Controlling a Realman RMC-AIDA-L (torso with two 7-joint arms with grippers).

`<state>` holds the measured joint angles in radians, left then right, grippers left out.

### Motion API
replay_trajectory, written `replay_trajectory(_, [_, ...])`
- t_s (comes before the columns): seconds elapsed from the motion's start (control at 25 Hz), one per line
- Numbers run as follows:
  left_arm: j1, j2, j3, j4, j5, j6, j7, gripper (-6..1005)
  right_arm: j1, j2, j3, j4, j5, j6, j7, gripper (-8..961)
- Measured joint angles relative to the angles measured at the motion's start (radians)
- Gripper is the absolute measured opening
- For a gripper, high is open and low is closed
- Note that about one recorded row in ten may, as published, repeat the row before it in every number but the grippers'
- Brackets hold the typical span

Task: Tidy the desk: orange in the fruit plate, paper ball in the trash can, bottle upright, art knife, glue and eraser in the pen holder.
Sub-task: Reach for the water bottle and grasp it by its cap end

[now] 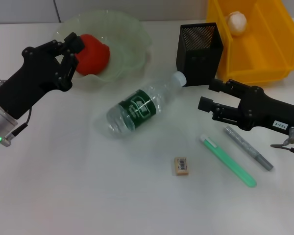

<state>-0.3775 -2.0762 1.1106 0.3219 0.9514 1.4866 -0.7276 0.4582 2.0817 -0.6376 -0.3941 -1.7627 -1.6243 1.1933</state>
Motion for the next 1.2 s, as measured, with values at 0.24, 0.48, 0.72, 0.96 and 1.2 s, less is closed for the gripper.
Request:
replay_trajectory(0.24, [0.002, 0.001, 0.003, -0.001, 0.000, 0.007, -0.005, 81, 0.001, -0.002, 0.009, 0.000, 0.000, 0.000, 0.000, 788])
replay_trajectory(0.48, [-0.003, 0.013, 0.060, 0.068, 0.060, -0.003, -0.143, 270, -0.014, -0.004, 0.038, -0.003, 0.000, 0.008, 0.001, 788])
replay_trajectory(0.72, [-0.008, 0.017, 0.081, 0.508, 0.437, -0.093, -0.684, 616, -0.072, -0.032, 0.094, -0.015, 0.000, 0.011, 0.004, 788])
replay_trajectory(0.96, [-0.166, 0.008, 0.176, 0.881, 0.942, -0.156, -1.377, 726, -0.160, -0.064, 0.110, -0.047, -0.050, 0.002, -0.001, 788])
replay_trajectory(1.2, [-0.350, -0.001, 0.334, 0.883, 1.212, -0.187, -1.685, 724, -0.198, -0.055, 0.115, -0.074, -0.094, 0.007, -0.021, 788])
